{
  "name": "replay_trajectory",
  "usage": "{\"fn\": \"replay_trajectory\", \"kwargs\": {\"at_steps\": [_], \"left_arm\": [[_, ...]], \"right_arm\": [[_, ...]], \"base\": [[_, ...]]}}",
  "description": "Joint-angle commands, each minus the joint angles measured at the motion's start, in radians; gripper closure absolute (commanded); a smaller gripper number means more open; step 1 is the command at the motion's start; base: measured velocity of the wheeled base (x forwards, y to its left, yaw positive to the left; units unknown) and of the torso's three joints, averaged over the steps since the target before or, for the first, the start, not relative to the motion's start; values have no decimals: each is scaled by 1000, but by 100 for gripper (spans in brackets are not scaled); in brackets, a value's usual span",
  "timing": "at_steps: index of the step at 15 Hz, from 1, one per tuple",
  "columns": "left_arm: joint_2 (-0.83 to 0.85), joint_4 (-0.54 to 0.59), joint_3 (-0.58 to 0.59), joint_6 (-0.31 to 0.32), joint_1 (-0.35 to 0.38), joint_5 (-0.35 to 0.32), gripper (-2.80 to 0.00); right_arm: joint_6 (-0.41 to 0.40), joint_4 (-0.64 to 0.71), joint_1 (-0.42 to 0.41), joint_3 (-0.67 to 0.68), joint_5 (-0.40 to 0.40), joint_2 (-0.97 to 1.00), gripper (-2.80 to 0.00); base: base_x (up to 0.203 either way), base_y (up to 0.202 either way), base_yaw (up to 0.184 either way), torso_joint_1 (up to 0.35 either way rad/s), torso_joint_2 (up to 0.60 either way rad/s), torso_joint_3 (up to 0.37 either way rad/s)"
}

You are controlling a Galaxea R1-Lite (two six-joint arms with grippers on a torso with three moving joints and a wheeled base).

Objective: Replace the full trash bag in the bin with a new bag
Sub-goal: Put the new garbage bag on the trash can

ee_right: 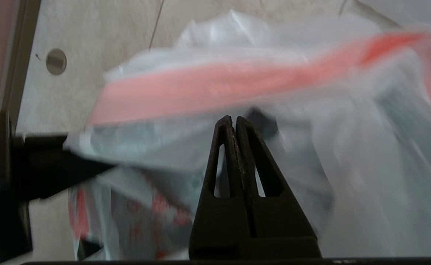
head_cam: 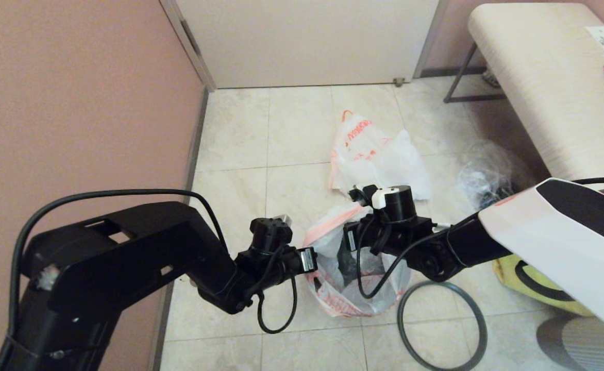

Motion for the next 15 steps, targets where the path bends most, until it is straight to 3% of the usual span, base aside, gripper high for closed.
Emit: {"fn": "replay_trajectory", "kwargs": {"at_steps": [1, 5, 9, 12, 15], "left_arm": [[1, -5, 3, -2, -6, 1, 0], [7, -5, 1, 10, -6, 1, 0], [16, -6, -2, 16, -6, 5, 0], [37, -64, -2, 26, -2, 20, 0], [55, -86, -2, 53, -1, 55, 0]], "right_arm": [[0, -4, 0, -72, -2, 52, 0], [1, 32, -6, -315, -32, 158, 0], [-4, 192, -55, -584, -44, 328, 0], [-17, 187, -128, -591, -32, 358, 0], [14, 194, -139, -554, -31, 258, 0]], "base": [[0, 0, 0, 0, 0, 0], [0, 0, 0, 0, 0, 0], [0, 0, 0, 0, 0, 0], [0, 0, 0, 0, 0, 0], [0, 0, 0, 0, 0, 0]]}}
